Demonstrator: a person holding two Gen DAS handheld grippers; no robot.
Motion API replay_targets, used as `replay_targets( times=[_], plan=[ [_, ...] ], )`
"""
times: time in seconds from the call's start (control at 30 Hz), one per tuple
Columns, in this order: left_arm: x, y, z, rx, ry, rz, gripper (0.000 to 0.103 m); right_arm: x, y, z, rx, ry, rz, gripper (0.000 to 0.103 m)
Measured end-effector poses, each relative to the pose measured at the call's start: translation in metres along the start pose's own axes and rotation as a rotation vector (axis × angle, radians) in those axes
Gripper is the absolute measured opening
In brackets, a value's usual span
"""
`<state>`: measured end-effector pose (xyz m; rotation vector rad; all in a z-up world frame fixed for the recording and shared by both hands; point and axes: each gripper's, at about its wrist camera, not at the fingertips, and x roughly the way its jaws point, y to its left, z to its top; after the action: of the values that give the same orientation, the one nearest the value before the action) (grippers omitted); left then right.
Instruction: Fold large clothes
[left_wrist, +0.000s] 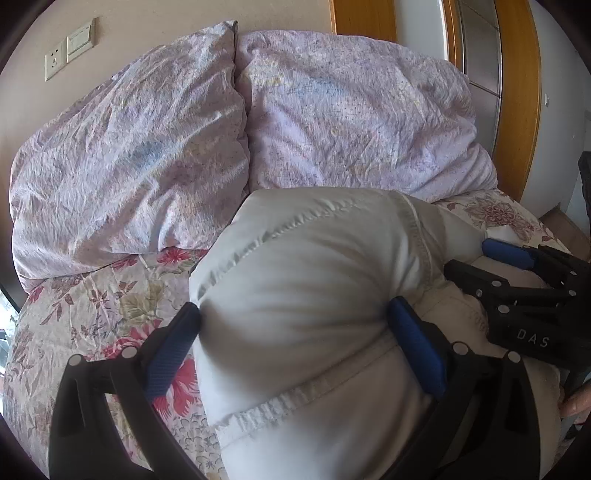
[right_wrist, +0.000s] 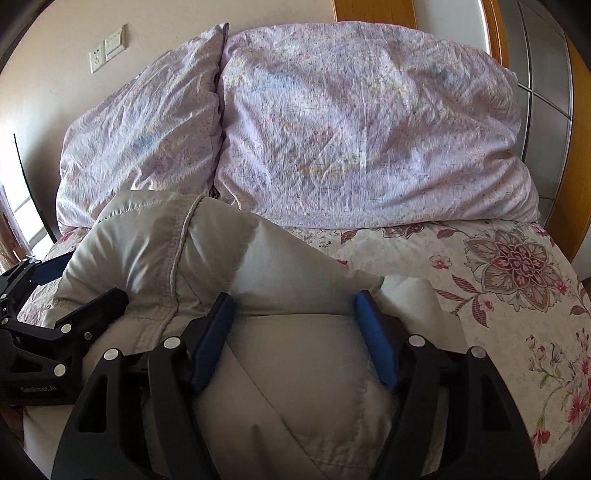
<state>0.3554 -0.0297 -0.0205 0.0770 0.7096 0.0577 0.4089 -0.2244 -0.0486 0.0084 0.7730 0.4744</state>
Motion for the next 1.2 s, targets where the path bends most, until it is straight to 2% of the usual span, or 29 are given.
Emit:
replay_targets(
  times=[0.33, 0.87, 1.03, 1.1, 1.2],
  plan=[
    [0.018, -0.002, -0.003, 0.008, 0.025, 0.024, 0.101, 0.019, -0.001, 0.002, -0.012, 0.071, -0.016, 0.071],
    [0.027, -0.003, -0.007, 0.001, 0.002, 0.055, 0.101, 0.03, -0.002, 0.007, -0.025, 0.086, -0.038, 0.072],
    [0.011, 0.0, -0.002, 0.008, 0.017, 0.059, 0.101, 0.01, 0.002, 0.011, -0.039, 0.076, -0.077, 0.073],
    [-0.002, 0.006, 0.001, -0.024, 0.027, 0.04, 0.101, -0.011, -0.003, 0.01, -0.036, 0.035, -0.078, 0.073],
    [-0.012, 0.01, 0.009, -0.056, 0.036, 0.02, 0.101, -0.028, -0.02, 0.006, -0.035, -0.014, -0.124, 0.073]
  ],
)
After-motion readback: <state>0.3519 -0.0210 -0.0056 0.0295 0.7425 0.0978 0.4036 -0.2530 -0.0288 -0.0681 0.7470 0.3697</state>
